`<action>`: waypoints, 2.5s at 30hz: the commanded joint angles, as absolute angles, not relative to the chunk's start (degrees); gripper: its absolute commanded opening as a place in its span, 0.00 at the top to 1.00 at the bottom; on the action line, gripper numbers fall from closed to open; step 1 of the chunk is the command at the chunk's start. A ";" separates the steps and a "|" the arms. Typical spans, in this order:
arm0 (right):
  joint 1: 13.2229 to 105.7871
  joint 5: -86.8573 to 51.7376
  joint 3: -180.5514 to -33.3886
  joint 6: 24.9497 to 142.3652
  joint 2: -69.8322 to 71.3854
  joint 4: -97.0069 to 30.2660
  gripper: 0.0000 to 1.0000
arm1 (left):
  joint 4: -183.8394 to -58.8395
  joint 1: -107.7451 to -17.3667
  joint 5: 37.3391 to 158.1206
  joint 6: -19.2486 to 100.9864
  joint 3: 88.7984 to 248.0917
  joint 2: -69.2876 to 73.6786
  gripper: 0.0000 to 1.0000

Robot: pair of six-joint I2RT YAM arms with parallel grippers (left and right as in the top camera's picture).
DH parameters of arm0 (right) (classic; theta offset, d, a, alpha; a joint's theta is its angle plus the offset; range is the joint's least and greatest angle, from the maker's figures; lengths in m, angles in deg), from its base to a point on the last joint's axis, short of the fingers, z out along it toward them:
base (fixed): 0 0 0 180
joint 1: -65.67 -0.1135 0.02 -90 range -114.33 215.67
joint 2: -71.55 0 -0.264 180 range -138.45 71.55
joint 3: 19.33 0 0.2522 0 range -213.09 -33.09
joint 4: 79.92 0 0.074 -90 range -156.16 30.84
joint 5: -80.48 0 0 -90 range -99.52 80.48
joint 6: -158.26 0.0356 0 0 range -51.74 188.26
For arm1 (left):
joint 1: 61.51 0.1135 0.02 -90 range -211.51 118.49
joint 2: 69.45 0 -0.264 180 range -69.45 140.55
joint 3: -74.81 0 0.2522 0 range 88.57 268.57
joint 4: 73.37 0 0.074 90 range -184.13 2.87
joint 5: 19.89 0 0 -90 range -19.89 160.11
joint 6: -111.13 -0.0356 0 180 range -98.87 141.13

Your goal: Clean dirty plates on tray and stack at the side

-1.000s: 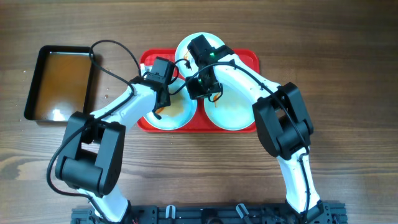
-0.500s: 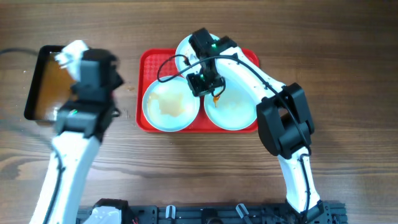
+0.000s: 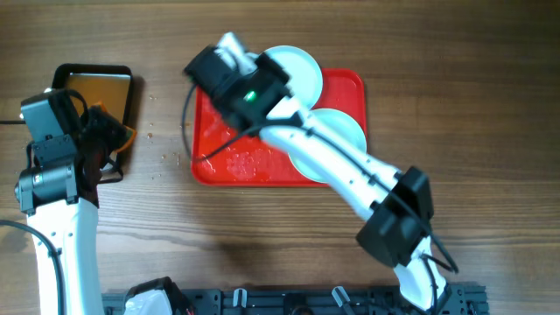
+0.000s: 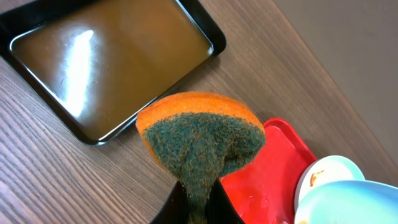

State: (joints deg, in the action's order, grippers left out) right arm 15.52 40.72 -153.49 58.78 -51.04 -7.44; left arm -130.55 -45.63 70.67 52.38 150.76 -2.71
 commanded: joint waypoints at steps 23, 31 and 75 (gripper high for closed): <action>63.45 -28.87 -154.45 64.18 -49.33 7.10 0.96 | -131.78 -45.26 72.24 52.92 150.50 -2.58 0.96; 84.67 -24.04 -138.65 69.17 -49.44 -3.37 0.96 | -131.78 -45.26 72.24 52.92 150.50 -2.58 0.96; 39.17 -25.09 -137.65 84.23 -62.79 -21.58 0.96 | -131.58 -46.68 85.34 49.10 150.50 3.54 0.96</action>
